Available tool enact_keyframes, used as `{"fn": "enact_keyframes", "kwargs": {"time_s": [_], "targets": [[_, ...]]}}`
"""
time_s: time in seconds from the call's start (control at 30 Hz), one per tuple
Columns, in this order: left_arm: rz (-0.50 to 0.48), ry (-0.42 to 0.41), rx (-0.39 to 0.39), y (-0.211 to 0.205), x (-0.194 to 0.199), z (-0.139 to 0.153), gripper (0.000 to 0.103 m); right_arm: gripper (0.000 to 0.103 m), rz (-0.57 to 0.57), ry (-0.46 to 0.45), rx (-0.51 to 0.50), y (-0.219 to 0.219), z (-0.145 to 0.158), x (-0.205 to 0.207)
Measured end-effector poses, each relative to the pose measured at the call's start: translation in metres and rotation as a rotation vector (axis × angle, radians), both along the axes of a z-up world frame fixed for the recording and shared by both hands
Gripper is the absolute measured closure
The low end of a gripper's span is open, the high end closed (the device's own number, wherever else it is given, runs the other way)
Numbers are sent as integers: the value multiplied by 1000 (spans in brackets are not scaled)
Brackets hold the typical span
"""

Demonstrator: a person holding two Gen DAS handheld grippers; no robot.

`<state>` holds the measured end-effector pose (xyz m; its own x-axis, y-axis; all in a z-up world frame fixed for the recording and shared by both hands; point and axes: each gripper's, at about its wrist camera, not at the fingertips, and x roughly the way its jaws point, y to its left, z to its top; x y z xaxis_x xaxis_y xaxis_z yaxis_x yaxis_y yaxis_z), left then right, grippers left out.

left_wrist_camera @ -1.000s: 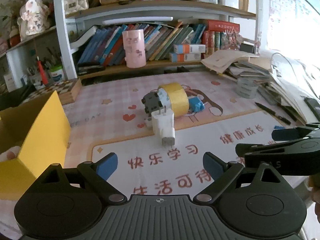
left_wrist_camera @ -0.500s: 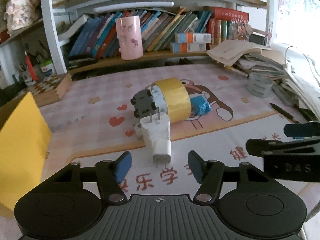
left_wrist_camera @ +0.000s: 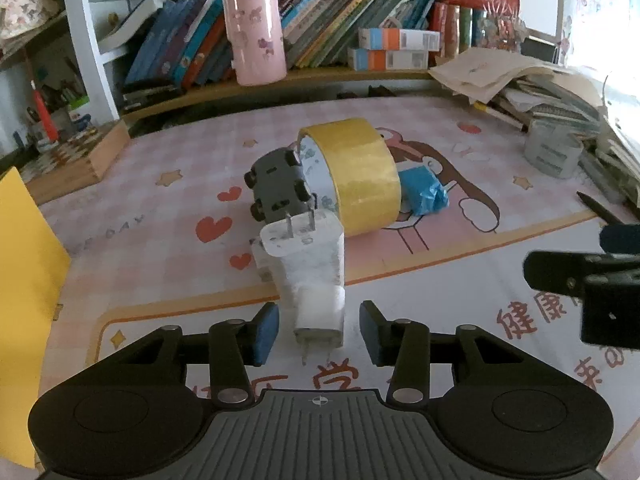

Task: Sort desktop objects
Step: 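Grasp the white phone charger with the left tool, then close the right tool on the small blue item beside the tape roll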

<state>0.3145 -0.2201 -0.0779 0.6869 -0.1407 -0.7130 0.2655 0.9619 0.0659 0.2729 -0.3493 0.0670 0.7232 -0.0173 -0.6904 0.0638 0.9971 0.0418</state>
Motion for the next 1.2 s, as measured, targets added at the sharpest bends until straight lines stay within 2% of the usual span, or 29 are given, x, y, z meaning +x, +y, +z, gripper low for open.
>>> {"fn": "enact_keyframes", "kwargs": {"time_s": [0.2,0.23,0.4,0.57,0.63,0.77,0.97,1.07,1.2], "targets": [[2,22,-5,-1,6,-6,72,26,27,-3,-13,1,-4,22],[0,23,-10,-1,6,-6,78,26,36,-7,-20,2,-5,26],[12,29,-36,5,4,-3,78,29,88,-23,-53,3,-11,54],[32,27,-94,17,-2,15,78,32,132,-33,-38,3,-19,87],[42,25,-115,23,-7,22,78,39,155,-26,-33,4,-24,100],[66,24,-142,35,-17,33,78,47,182,-3,-29,5,-35,122],[78,42,-146,45,-30,41,78,61,203,26,-5,5,-46,137],[84,36,-143,50,-32,45,78,75,212,12,-8,4,-46,137],[83,24,-148,53,-32,49,78,77,199,10,-7,2,-45,136]]}}
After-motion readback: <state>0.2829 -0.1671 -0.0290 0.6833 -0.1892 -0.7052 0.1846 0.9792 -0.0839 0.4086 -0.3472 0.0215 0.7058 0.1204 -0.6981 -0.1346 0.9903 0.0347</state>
